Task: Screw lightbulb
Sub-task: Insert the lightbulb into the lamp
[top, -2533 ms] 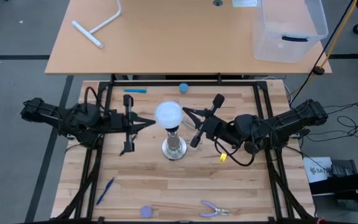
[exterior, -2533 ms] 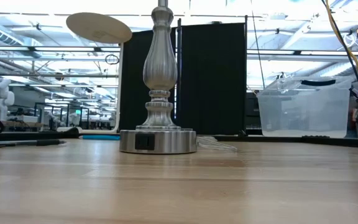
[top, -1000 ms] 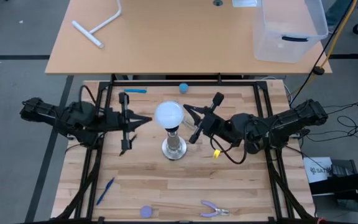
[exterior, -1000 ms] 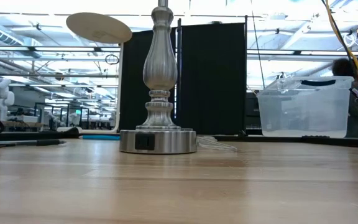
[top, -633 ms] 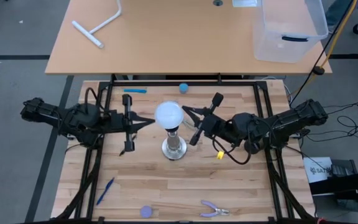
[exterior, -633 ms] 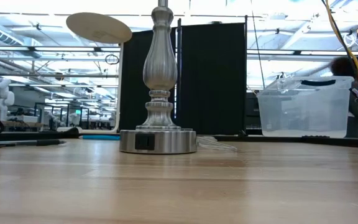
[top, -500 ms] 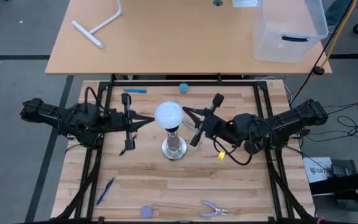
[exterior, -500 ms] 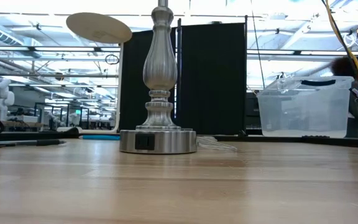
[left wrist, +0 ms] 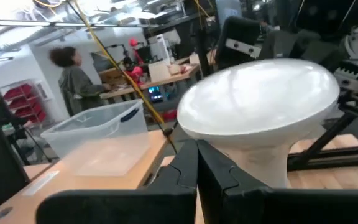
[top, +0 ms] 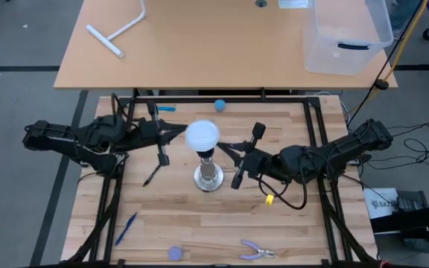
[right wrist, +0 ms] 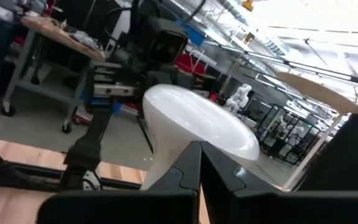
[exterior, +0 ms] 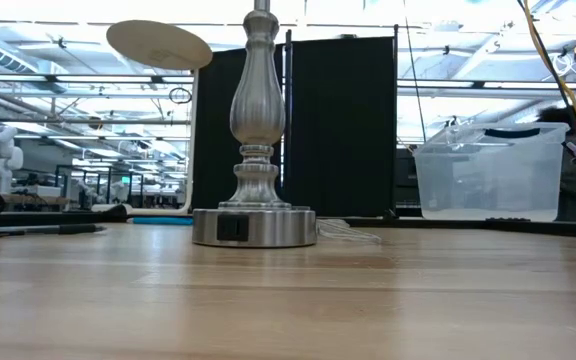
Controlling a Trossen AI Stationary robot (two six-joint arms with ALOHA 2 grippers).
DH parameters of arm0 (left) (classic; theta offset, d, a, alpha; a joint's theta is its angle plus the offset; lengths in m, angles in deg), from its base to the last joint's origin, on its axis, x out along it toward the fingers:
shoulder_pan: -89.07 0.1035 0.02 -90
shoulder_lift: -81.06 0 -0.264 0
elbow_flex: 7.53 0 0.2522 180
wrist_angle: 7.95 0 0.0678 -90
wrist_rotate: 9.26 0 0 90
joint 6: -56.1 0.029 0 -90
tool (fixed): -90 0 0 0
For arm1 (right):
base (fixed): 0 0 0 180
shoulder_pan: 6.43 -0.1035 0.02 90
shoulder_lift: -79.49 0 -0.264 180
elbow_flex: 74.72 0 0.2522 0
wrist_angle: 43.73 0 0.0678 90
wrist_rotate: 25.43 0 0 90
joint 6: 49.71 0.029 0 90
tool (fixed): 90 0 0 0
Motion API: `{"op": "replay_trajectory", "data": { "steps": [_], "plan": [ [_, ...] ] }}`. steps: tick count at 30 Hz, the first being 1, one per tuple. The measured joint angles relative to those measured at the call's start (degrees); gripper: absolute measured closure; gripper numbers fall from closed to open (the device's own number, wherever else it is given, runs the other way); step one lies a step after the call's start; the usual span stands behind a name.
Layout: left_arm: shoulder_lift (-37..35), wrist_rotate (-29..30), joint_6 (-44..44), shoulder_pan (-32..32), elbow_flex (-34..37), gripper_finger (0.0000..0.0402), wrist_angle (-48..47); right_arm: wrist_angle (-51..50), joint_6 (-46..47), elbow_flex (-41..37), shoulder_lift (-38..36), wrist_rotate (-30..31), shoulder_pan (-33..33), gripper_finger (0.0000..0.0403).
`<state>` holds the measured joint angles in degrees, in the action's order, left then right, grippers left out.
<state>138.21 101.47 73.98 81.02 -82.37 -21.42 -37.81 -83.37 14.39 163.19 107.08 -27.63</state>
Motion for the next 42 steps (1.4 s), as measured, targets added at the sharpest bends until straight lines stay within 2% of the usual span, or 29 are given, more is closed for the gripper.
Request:
{"op": "replay_trajectory", "data": {
  "steps": [8, 18, 27, 33, 36, 42],
  "plan": [
    [-0.6, -0.2, -0.9, 1.0, 0.0, 0.0402, 0.2, -3.6, 1.9, 0.0, 0.0, 1.7, -0.8, 0.0403],
    [-3.7, -1.0, 3.3, -6.4, 0.0, 0.0402, 0.3, -6.5, 1.3, 0.0, 0.0, 8.6, -0.4, 0.0403],
    [-3.1, -1.0, 4.8, -11.6, 0.0, 0.0402, -0.7, -3.8, 0.6, 0.0, 0.0, 8.5, 3.2, 0.0403],
    [-1.5, -1.0, 4.5, -11.3, 0.0, 0.0402, -0.6, 0.7, -2.1, 0.0, 0.0, 7.7, 4.4, 0.0403],
    [-0.8, -1.0, 4.6, -10.4, 0.0, 0.0402, 0.3, 2.5, -2.9, 0.0, -0.1, 5.1, 4.4, 0.0403],
    [-0.5, -0.9, 3.8, -8.3, 0.0, 0.0402, 0.9, 2.5, -3.0, 0.0, -0.1, 3.9, 4.3, 0.0403]
  ]
}}
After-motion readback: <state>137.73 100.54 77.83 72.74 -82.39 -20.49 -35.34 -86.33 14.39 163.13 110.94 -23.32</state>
